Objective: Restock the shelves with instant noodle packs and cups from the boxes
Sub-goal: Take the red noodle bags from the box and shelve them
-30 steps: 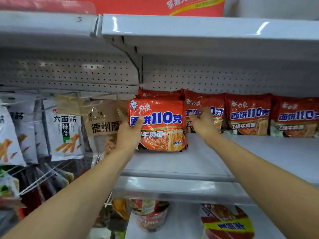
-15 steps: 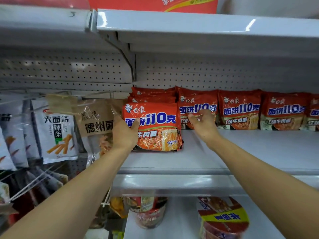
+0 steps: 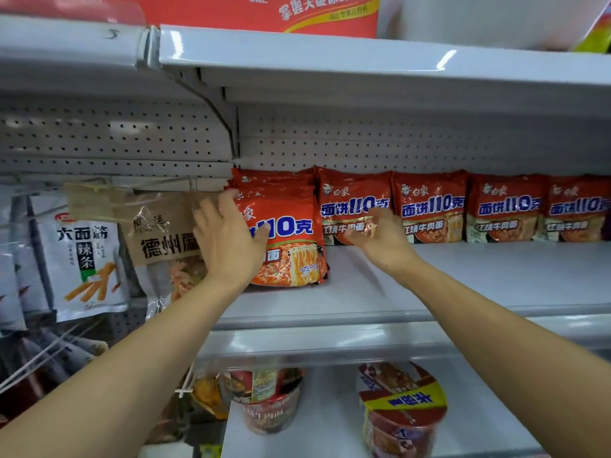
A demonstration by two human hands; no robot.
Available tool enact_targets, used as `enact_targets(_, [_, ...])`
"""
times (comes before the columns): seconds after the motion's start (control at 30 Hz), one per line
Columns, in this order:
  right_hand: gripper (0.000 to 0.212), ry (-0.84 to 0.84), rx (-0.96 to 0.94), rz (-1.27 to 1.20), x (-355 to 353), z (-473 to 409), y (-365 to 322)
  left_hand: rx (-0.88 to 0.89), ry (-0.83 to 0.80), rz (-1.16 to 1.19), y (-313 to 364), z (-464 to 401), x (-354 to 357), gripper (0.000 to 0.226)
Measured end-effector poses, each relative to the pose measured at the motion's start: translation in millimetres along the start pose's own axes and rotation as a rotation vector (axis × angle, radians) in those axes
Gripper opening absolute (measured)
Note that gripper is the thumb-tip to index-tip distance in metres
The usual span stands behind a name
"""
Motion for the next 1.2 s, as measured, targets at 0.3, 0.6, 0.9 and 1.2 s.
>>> enact_targets(0.3, [0.068, -0.124, -0.078, 0.203, -80.0, 35.7, 24.0, 0.297, -0.308, -0.126, 105.8, 58.9, 47.4, 0.068])
enact_targets(0.6, [0.069, -0.122, -0.030, 0.383, -214.4, 91.6, 93.4, 0.399, -0.553, -0.080, 230.6, 158.7, 109.2, 0.066])
enact_targets(0.9, [0.067, -0.090, 0.126, 0.498, -346.2, 168.3, 187.4, 0.559, -0.746, -0.011, 352.2, 290.8, 170.5, 0.069])
enact_targets(1.2, [0.072, -0.021, 0.387, 0.531, -448.6, 260.5, 274.5, 0.681, -0.970, 0.078, 434.2, 426.1, 220.9, 0.064])
Point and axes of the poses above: each hand's wrist, its own z-axis away from the middle knuckle, its own x-axis out of the palm, y = z × x, the point moved 4 cm from there along -z, towards the middle knuckle, and after that the axes turned 7 degrees about -x, right-handed, at the moved point
